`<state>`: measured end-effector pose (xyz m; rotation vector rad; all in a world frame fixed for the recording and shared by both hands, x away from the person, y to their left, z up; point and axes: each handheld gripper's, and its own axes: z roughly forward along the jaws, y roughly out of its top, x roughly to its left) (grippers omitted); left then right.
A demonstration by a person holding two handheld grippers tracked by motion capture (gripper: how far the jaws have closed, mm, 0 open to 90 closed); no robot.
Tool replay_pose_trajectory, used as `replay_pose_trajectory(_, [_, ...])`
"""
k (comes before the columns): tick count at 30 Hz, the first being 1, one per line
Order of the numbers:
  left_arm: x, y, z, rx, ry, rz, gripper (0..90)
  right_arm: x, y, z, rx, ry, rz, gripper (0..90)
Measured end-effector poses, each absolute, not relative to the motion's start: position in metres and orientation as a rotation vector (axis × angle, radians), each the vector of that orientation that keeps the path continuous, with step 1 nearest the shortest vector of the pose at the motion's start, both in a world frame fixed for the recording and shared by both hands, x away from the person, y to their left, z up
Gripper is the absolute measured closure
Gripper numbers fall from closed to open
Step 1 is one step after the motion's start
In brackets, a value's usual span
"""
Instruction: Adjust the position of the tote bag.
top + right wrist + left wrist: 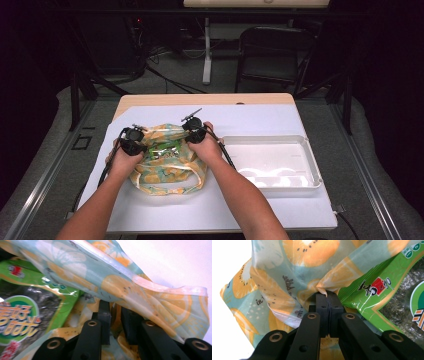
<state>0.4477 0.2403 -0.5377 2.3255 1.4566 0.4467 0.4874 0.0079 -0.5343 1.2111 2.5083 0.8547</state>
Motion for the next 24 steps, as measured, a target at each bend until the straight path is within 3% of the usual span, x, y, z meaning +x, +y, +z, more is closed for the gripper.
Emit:
replay_pose_trajectory(11, [0.448, 0.241, -0.539, 2.302, 1.471, 0.444, 89.1, 0.467, 0.002, -0.505, 1.135, 2.506, 1.026, 66.5])
replay_pose_trajectory(19, [0.449, 0.241, -0.538, 2.293, 1.486, 0.431, 89.1, 0.445, 0.007, -0.482, 1.048, 2.533, 1.053, 66.7])
replay_pose_trajectory(24, [0.449, 0.241, -0.539, 2.283, 1.489, 0.433, 89.1, 0.435, 0.019, -0.482, 0.981, 2.583, 1.005, 73.6])
